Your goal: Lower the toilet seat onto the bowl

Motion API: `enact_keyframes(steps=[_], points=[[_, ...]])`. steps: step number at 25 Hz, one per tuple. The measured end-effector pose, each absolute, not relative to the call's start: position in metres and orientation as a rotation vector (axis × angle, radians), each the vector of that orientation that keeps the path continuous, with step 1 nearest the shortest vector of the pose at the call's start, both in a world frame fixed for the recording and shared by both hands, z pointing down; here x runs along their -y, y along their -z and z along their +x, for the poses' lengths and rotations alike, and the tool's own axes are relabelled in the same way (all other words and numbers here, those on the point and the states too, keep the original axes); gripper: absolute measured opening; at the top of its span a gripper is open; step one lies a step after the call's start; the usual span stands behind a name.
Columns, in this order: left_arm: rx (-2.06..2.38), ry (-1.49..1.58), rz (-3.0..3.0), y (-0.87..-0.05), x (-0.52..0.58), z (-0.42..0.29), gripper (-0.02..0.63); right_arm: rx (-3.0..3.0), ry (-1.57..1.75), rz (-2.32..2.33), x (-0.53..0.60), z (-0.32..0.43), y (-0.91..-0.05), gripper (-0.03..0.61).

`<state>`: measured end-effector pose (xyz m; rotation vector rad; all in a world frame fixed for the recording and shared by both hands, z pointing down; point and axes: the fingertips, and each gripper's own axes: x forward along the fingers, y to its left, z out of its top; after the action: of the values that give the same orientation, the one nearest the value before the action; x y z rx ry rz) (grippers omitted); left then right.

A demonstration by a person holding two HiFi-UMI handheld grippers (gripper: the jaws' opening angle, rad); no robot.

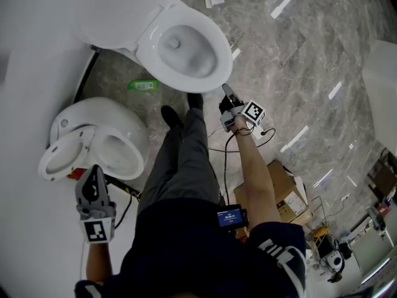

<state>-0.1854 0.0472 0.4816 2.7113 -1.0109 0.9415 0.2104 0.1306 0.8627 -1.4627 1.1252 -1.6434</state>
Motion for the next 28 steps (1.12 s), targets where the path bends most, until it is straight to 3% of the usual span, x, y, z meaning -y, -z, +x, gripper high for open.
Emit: enact_keyframes(steps=[28], points=[[0.953, -1.058, 2.643, -0.521, -0.048, -0.181, 0.025, -1.106, 1.744, -1.503, -0.145, 0.220, -0.936, 0.020]])
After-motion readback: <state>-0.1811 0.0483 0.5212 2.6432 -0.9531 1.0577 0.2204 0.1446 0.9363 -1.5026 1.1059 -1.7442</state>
